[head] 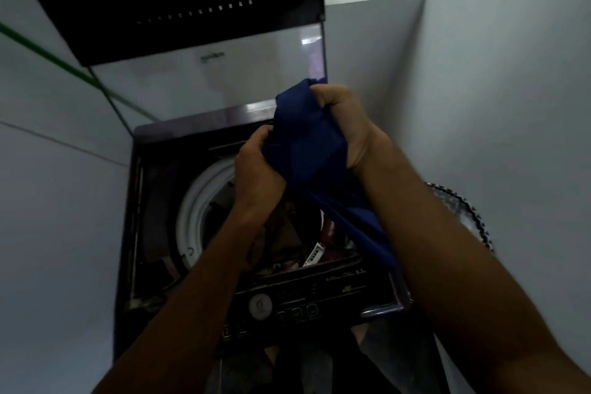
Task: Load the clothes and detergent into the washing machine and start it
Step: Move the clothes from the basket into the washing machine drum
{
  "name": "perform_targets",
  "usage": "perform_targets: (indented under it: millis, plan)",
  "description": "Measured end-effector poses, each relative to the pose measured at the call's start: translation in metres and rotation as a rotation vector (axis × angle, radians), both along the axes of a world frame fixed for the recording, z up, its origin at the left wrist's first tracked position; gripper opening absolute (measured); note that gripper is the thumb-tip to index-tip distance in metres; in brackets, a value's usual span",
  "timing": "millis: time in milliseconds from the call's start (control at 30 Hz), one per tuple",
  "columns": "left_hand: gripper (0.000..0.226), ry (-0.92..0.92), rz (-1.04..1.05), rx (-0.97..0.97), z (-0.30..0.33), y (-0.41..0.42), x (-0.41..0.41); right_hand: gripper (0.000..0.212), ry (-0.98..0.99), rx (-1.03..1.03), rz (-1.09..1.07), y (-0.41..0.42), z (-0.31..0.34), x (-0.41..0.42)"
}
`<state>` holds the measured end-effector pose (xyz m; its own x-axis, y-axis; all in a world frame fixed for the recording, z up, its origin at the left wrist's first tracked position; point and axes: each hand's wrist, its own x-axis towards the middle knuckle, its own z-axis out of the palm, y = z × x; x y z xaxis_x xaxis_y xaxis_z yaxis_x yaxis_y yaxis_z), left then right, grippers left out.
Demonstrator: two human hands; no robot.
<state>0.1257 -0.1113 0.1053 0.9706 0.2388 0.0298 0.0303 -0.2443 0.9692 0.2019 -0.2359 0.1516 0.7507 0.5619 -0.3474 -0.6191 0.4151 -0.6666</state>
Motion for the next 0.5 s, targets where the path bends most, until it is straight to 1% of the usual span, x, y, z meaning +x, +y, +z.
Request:
perform_targets:
  millis: [67, 100, 133, 167, 267, 333, 400, 500]
  plan:
    - [0.025, 0.036, 0.081, 0.008, -0.013, 0.031, -0.005, 0.026, 0.033, -0.076, 0.071, 0.03, -0.014, -0.003]
    - [0.019, 0.083, 0.098, 0.017, -0.023, 0.046, -0.006, 0.027, 0.064, -0.106, 0.095, 0.042, -0.026, -0.004]
    - [0.01, 0.159, 0.121, 0.068, -0.035, 0.056, -0.007, 0.028, 0.098, -0.179, 0.094, 0.051, -0.039, -0.003]
    - [0.006, 0.23, 0.128, 0.12, -0.046, 0.065, -0.008, 0.029, 0.12, -0.246, 0.108, 0.057, -0.052, -0.002]
    - [0.008, 0.401, 0.107, 0.232, -0.076, 0.084, -0.008, 0.024, 0.13, -0.517, 0.15, 0.069, -0.086, -0.003]
    - [0.016, 0.505, 0.054, 0.261, -0.086, 0.091, -0.015, 0.02, 0.078, -0.708, 0.168, 0.075, -0.109, -0.007]
    - [0.032, 0.603, -0.024, 0.309, -0.094, 0.095, -0.021, 0.016, -0.006, -0.854, 0.182, 0.076, -0.131, -0.011]
    - [0.059, 0.711, -0.095, 0.376, -0.099, 0.092, -0.027, 0.022, -0.023, -0.895, 0.297, 0.07, -0.154, -0.024]
